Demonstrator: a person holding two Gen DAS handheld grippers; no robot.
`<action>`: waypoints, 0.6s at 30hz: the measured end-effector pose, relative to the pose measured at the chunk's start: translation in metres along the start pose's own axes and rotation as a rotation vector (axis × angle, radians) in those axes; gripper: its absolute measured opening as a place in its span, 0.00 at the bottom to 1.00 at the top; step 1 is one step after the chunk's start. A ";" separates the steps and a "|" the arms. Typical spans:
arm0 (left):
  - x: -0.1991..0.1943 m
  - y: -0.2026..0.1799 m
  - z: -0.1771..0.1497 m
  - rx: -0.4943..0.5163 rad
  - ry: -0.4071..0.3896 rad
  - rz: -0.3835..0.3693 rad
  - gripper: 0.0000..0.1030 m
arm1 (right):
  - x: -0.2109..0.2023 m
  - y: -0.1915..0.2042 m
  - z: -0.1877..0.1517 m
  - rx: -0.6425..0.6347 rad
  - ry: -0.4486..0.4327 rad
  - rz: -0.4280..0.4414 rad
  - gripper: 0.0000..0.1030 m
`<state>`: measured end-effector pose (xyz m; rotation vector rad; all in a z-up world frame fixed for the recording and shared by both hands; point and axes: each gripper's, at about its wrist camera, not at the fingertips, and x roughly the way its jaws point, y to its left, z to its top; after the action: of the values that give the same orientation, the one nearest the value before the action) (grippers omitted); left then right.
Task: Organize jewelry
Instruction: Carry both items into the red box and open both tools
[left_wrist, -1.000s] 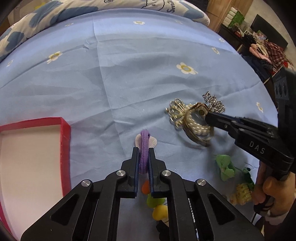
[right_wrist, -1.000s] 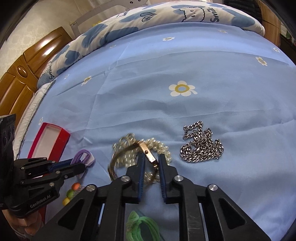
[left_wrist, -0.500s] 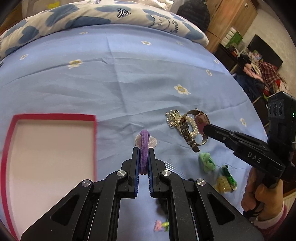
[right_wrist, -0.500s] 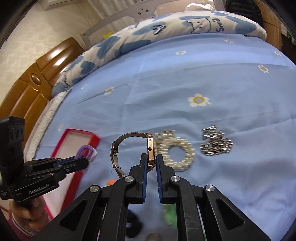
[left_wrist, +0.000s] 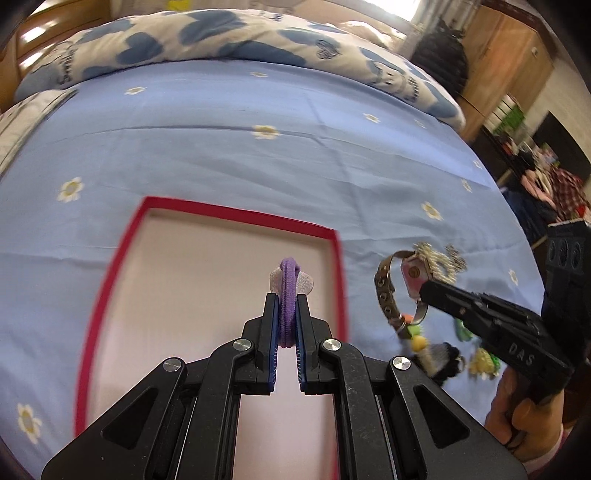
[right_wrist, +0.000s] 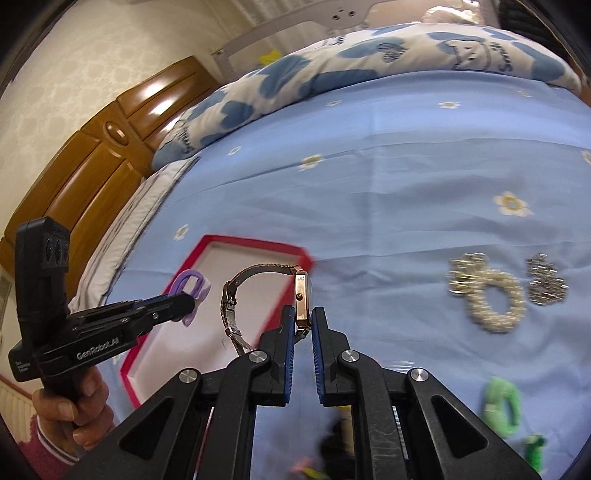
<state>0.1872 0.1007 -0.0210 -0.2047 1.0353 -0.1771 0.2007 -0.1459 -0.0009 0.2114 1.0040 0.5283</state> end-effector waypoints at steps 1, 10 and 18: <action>0.001 0.007 0.001 -0.009 -0.001 0.009 0.06 | 0.006 0.007 0.001 -0.008 0.005 0.007 0.08; 0.020 0.048 0.012 -0.029 0.014 0.078 0.06 | 0.056 0.049 0.010 -0.054 0.054 0.016 0.08; 0.046 0.067 0.016 -0.043 0.053 0.113 0.07 | 0.089 0.060 0.015 -0.092 0.099 -0.026 0.08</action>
<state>0.2268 0.1558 -0.0680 -0.1804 1.1006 -0.0578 0.2315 -0.0483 -0.0349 0.0912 1.0748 0.5645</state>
